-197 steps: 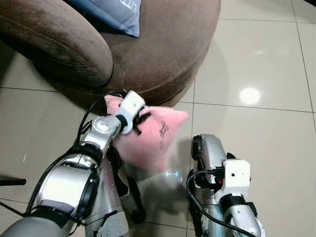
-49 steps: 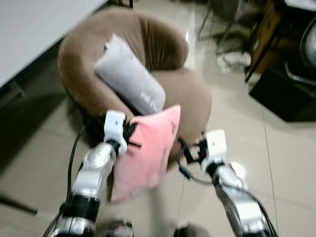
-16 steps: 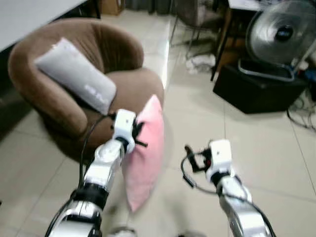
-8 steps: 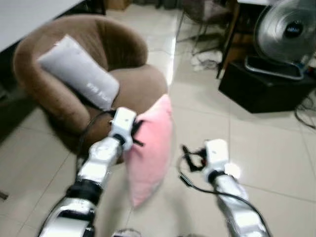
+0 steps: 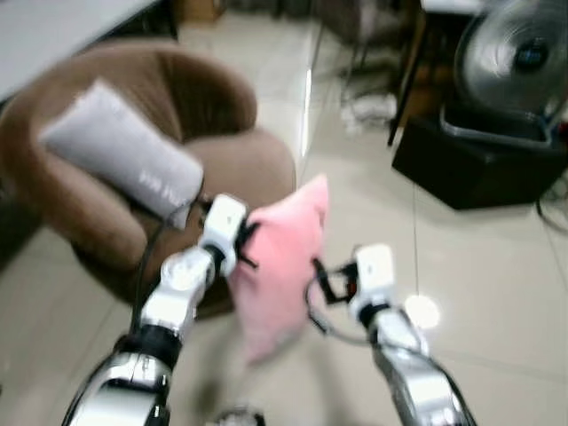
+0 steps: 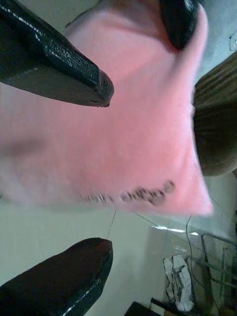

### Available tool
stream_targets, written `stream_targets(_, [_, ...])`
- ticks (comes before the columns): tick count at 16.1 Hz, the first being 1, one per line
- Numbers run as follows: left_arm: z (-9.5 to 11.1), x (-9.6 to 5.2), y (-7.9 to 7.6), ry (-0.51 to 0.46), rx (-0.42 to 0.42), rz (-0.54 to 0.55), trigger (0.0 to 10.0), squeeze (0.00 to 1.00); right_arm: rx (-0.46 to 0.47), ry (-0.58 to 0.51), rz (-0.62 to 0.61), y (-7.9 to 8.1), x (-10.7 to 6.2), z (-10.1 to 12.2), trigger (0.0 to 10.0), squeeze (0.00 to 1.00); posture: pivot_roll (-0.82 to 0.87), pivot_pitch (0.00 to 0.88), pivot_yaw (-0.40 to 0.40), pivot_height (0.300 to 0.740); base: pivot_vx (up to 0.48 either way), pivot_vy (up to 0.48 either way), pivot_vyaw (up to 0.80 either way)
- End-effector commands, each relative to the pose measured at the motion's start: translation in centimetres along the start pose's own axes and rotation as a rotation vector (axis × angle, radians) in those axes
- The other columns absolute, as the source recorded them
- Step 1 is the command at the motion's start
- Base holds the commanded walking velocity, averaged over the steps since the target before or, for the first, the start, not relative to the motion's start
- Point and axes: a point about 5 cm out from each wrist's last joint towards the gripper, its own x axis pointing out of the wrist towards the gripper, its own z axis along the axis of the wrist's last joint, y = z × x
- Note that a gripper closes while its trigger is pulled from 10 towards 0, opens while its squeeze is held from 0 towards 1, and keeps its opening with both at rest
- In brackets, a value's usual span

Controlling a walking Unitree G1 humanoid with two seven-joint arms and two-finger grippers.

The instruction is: Move the pillow to the sofa from floor

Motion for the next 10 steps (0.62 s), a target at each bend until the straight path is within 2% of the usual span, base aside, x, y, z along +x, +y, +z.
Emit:
stream_targets(1, [1.67, 0.73, -0.72, -0.066, 0.046, -0.03, 0.0, 0.0, -0.019, 0.011, -0.028, -0.85, -0.25, -0.26, 10.0, 0.0, -0.09, 0.09, 0.05, 0.74, 0.45, 0.0, 0.0])
stream_targets(2, [1.68, 0.74, -0.72, -0.068, 0.052, -0.029, 0.0, 0.0, -0.019, 0.01, -0.028, -0.83, -0.22, -0.26, 10.0, 0.0, -0.09, 0.09, 0.05, 0.74, 0.45, 0.0, 0.0])
stream_targets(6, [1.61, 0.85, -0.51, -0.057, 0.062, -0.01, 0.0, 0.0, -0.04, 0.012, -0.024, -0.48, -0.12, -0.31, 10.0, 0.0, -0.09, 0.096, 0.054, 0.74, 0.378, -0.289, 0.0])
stream_targets(10, [1.59, 0.88, -0.53, -0.056, 0.073, -0.01, 0.0, 0.0, -0.038, 0.005, -0.029, -0.51, -0.31, -0.37, 10.0, 0.0, -0.1, 0.1, 0.054, 0.74, 0.436, 0.0, 0.69])
